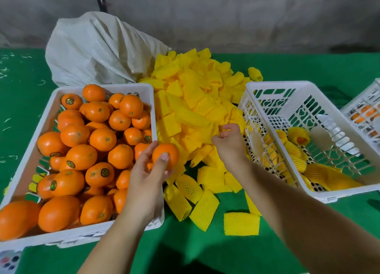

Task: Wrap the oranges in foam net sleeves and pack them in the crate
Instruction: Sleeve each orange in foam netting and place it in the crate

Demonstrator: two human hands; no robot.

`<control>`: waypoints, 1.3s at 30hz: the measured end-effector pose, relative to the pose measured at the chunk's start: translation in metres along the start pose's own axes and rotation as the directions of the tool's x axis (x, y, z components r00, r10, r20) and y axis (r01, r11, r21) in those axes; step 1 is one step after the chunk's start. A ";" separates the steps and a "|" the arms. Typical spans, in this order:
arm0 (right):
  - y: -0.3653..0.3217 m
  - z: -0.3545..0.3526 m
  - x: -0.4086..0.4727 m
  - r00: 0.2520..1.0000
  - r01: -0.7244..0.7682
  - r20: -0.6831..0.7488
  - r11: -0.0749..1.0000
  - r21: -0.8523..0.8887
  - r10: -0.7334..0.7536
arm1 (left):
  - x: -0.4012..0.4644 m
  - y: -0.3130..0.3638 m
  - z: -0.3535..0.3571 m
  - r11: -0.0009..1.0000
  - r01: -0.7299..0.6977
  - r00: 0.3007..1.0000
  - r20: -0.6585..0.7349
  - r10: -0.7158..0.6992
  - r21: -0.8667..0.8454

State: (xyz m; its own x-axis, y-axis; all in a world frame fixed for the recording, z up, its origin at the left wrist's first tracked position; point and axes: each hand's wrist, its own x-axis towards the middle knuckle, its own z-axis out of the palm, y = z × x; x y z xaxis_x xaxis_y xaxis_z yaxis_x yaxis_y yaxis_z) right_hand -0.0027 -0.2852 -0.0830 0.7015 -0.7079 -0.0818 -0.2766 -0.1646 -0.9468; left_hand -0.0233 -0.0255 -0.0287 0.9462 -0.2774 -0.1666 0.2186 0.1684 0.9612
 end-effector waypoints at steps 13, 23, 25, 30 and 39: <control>-0.033 0.011 -0.081 0.919 0.359 0.266 0.895 -0.266 -0.290 | 0.010 -0.022 0.014 1.000 -0.007 0.929 0.371 0.003 0.009; -0.052 -0.017 -0.073 0.869 0.381 0.361 0.923 -0.049 -0.339 | 0.012 -0.023 0.026 0.965 -0.038 0.969 0.246 -0.027 0.258; -0.050 -0.023 -0.077 0.829 0.489 0.396 0.855 -0.170 -0.395 | 0.011 -0.025 0.028 0.968 -0.050 0.982 0.187 0.004 0.246; -0.046 -0.033 -0.099 0.698 0.714 0.339 0.643 -0.275 -0.631 | 0.011 -0.031 0.032 0.999 -0.008 1.000 -0.004 0.008 0.033; -0.011 -0.009 -0.157 0.816 0.568 0.251 0.802 -0.186 -0.520 | 0.014 -0.035 0.029 0.985 -0.113 0.991 -0.080 0.103 -0.134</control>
State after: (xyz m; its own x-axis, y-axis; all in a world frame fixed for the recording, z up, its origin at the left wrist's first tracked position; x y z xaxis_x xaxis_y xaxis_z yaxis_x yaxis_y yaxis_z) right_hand -0.1160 -0.1783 -0.0567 0.8814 -0.3198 0.3478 0.0548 -0.6619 -0.7476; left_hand -0.0244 -0.0632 -0.0585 0.9798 -0.1817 -0.0841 0.1404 0.3237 0.9357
